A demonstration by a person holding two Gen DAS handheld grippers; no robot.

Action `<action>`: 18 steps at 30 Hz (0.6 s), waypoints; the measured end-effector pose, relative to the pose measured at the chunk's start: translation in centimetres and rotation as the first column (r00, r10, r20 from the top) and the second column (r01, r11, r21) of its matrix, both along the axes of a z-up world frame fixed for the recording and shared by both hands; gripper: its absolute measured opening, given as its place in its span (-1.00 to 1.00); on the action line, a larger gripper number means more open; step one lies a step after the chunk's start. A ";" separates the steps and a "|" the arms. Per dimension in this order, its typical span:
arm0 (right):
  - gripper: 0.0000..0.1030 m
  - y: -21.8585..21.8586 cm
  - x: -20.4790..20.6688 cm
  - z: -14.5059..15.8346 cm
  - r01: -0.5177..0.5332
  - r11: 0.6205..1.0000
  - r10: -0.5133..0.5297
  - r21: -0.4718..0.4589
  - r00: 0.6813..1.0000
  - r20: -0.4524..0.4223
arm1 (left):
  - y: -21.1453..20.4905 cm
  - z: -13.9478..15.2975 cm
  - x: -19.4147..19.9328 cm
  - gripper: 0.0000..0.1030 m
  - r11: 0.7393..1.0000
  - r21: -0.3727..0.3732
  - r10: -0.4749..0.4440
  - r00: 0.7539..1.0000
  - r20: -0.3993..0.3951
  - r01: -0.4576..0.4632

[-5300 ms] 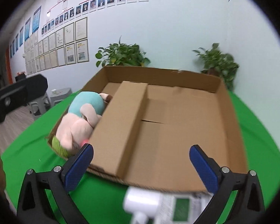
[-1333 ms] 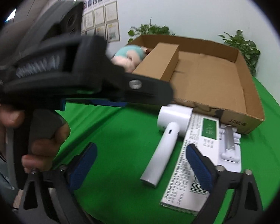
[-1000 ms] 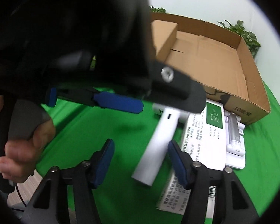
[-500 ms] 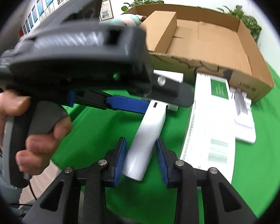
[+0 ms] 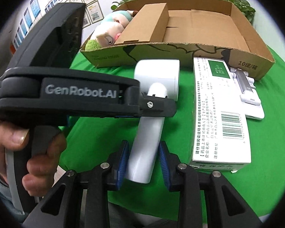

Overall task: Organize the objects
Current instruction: 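Lift the hair dryer with the left gripper and lower it into the tray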

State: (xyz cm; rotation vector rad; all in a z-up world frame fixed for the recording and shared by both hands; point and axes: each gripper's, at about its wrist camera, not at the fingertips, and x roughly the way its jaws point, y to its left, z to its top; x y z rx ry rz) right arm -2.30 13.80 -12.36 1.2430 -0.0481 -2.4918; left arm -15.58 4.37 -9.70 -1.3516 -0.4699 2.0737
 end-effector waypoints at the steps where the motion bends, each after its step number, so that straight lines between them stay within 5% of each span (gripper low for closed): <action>1: -0.44 0.0 0.1 0.3 0.006 1.000 -0.006 -0.008 1.000 -0.009 | 0.1 0.5 0.1 -0.42 1.000 -0.001 0.003 1.000 -0.012 -0.003; 18: -0.49 2.8 -2.5 10.0 0.040 0.995 -0.064 -0.093 0.958 -0.280 | 1.6 14.1 0.6 -0.42 0.999 -0.042 -0.013 0.940 -0.340 -0.001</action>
